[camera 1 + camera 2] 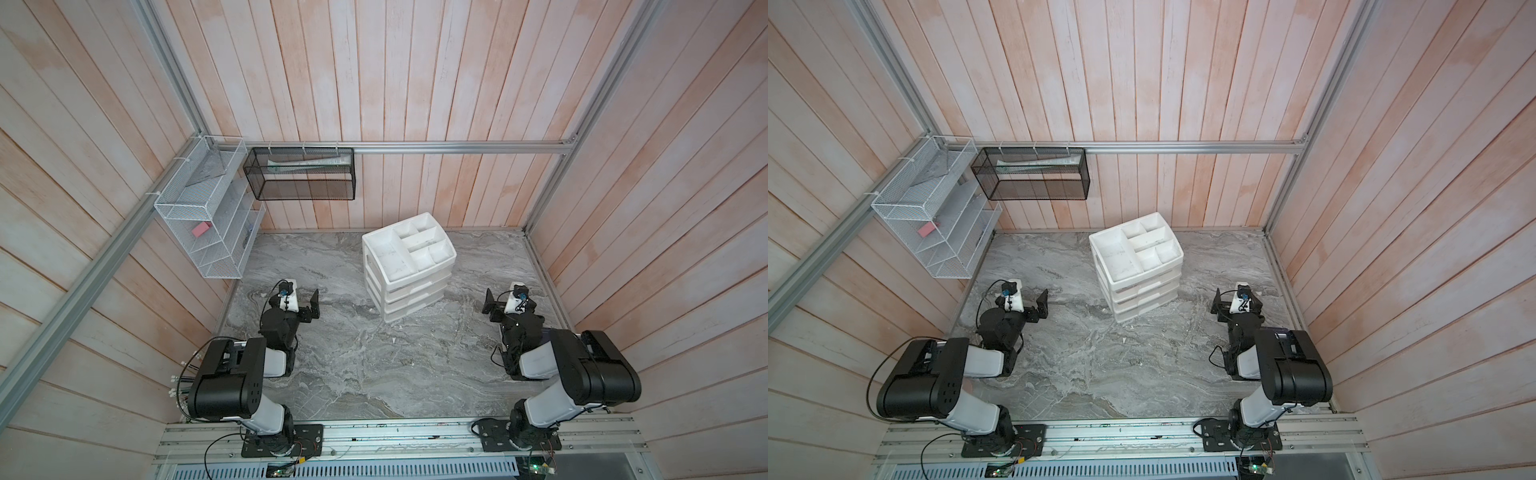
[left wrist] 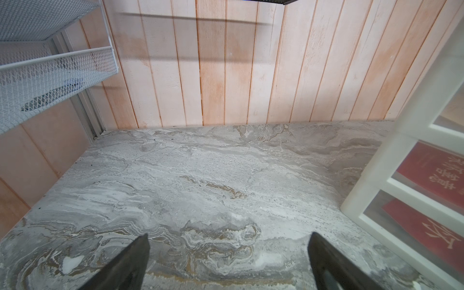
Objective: Take the postcards out of the drawer
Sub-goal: Adjust the storage box at the center of the board.
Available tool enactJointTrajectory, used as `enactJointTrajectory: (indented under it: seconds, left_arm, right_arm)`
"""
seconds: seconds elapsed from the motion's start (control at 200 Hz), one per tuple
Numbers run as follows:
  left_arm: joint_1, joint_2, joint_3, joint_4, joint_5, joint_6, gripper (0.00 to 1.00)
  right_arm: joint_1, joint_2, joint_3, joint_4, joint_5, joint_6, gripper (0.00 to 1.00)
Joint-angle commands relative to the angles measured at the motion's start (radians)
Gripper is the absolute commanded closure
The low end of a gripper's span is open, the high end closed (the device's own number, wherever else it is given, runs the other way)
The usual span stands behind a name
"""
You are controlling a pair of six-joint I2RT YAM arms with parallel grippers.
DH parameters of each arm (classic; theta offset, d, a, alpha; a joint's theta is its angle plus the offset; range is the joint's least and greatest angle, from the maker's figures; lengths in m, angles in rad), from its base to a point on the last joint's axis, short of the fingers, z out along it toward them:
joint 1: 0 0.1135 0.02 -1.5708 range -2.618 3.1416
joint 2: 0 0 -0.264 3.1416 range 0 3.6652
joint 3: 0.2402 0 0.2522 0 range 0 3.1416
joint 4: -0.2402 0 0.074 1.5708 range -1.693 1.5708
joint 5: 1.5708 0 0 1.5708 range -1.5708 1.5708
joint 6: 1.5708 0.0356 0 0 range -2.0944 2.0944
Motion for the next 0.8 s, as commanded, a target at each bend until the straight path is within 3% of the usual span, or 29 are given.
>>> enactJointTrajectory:
  seconds: [0.0, 0.215, 0.325, 0.415, 0.545, 0.62, 0.79]
  left_arm:
    - [0.005, 0.005, 0.016, -0.004, -0.011, -0.007, 0.0]
    - [0.005, -0.079, -0.082, 0.102, -0.014, -0.01, 0.0]
    - [-0.003, -0.252, -0.117, 0.034, -0.07, -0.018, 0.0]
    - [-0.011, -0.428, -0.11, -0.12, -0.125, -0.053, 0.0]
    - [-0.018, -0.664, -0.046, -0.336, -0.154, -0.085, 0.0]
    - [-0.02, -0.74, 0.015, -0.414, -0.111, -0.184, 0.0]
    - [-0.064, -0.7, 0.316, -0.751, 0.007, -0.223, 0.0]
  right_arm:
    - [-0.002, -0.011, 0.011, -0.001, -0.01, -0.002, 0.02]
    - [-0.003, -0.01, 0.011, -0.001, -0.01, -0.001, 0.02]
    - [-0.004, -0.011, 0.012, -0.004, -0.013, -0.001, 0.02]
    - [-0.005, -0.011, 0.013, -0.005, -0.016, 0.0, 0.02]
    - [-0.003, -0.011, 0.007, 0.006, -0.002, 0.002, 0.02]
    - [0.022, -0.037, -0.006, 0.013, 0.052, -0.014, 0.02]
    - [0.075, -0.242, 0.058, -0.248, 0.147, -0.042, 0.02]
